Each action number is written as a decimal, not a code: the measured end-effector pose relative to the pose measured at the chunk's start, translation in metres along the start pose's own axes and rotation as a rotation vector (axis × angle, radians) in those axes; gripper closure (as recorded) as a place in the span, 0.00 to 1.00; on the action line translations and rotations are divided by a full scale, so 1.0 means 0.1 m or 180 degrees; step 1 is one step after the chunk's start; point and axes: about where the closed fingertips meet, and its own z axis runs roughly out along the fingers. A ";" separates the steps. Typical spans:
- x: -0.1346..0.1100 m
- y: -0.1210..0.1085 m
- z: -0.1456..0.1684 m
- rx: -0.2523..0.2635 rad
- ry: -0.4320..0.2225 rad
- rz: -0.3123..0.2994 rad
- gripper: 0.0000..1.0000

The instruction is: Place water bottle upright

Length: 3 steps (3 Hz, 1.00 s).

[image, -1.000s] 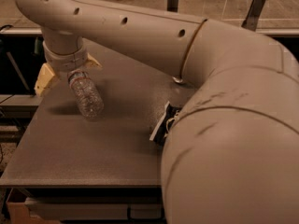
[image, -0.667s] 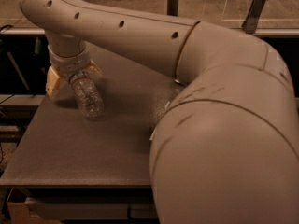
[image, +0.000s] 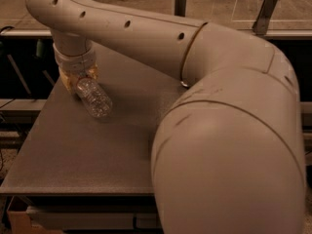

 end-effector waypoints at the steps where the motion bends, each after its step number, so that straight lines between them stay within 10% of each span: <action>1: -0.08 -0.02 -0.13 -0.0056 -0.0186 0.0015 0.87; 3: -0.62 -0.05 -0.84 -0.0521 -0.1242 -0.0400 1.00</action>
Offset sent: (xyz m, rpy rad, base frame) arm 0.0269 0.0175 0.1131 0.3281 -0.2540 0.2137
